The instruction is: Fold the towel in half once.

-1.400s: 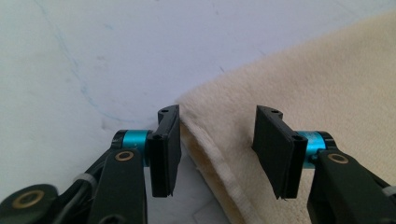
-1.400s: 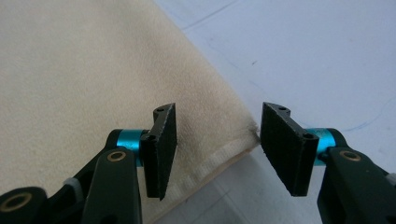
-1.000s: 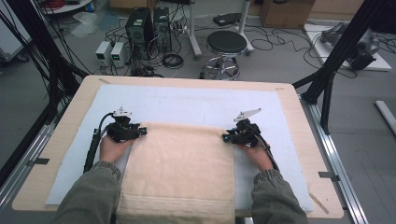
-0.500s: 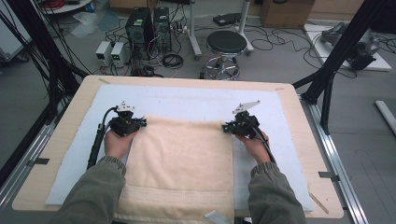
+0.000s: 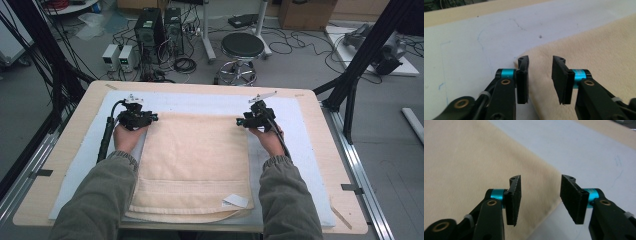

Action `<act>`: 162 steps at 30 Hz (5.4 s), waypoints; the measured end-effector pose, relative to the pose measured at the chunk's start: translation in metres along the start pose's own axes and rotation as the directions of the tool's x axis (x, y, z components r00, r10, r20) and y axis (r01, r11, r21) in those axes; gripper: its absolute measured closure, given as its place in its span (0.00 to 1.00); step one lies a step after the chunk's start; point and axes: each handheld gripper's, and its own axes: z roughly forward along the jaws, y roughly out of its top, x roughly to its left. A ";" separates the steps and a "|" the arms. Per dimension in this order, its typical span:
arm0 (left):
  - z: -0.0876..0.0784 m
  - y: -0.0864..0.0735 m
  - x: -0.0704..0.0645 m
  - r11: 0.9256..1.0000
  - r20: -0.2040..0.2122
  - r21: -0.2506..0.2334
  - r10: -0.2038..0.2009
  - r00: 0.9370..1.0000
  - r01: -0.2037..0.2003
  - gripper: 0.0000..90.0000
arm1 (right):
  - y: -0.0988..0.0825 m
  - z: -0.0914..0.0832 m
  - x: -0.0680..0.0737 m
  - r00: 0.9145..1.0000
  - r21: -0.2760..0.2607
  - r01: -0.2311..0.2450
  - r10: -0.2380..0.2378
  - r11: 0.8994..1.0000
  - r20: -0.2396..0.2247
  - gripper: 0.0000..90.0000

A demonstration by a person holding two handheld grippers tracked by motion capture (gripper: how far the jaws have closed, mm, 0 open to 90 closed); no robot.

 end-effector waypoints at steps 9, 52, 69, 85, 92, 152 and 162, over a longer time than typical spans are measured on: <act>-0.038 -0.011 -0.020 0.996 0.108 -0.048 0.074 0.991 -0.070 0.61 | -0.024 -0.039 0.030 0.996 -0.067 0.055 -0.060 0.996 -0.068 0.47; -0.125 -0.118 -0.107 0.905 0.438 0.018 0.375 0.817 -0.424 0.71 | -0.120 -0.109 0.150 0.849 -0.086 0.353 -0.357 0.932 -0.390 0.99; -0.150 -0.130 -0.107 0.900 0.529 -0.023 0.381 0.758 -0.436 0.70 | -0.137 -0.115 0.158 0.823 -0.099 0.370 -0.375 0.924 -0.426 0.74; -0.147 -0.133 -0.117 0.839 0.509 -0.025 0.478 0.715 -0.543 0.92 | -0.140 -0.099 0.166 0.817 -0.034 0.397 -0.370 0.917 -0.442 0.98; -0.157 -0.127 -0.112 0.866 0.502 -0.064 0.458 0.734 -0.496 0.95 | -0.135 -0.110 0.166 0.818 -0.074 0.375 -0.368 0.924 -0.443 0.99; -0.138 -0.104 -0.097 0.941 0.447 -0.059 0.322 0.835 -0.332 0.52 | -0.107 -0.098 0.129 0.945 -0.125 0.190 -0.216 0.974 -0.245 0.47; -0.136 -0.082 -0.091 0.961 0.413 -0.100 0.277 0.868 -0.259 0.43 | -0.080 -0.105 0.109 0.967 -0.177 0.145 -0.177 0.973 -0.184 0.34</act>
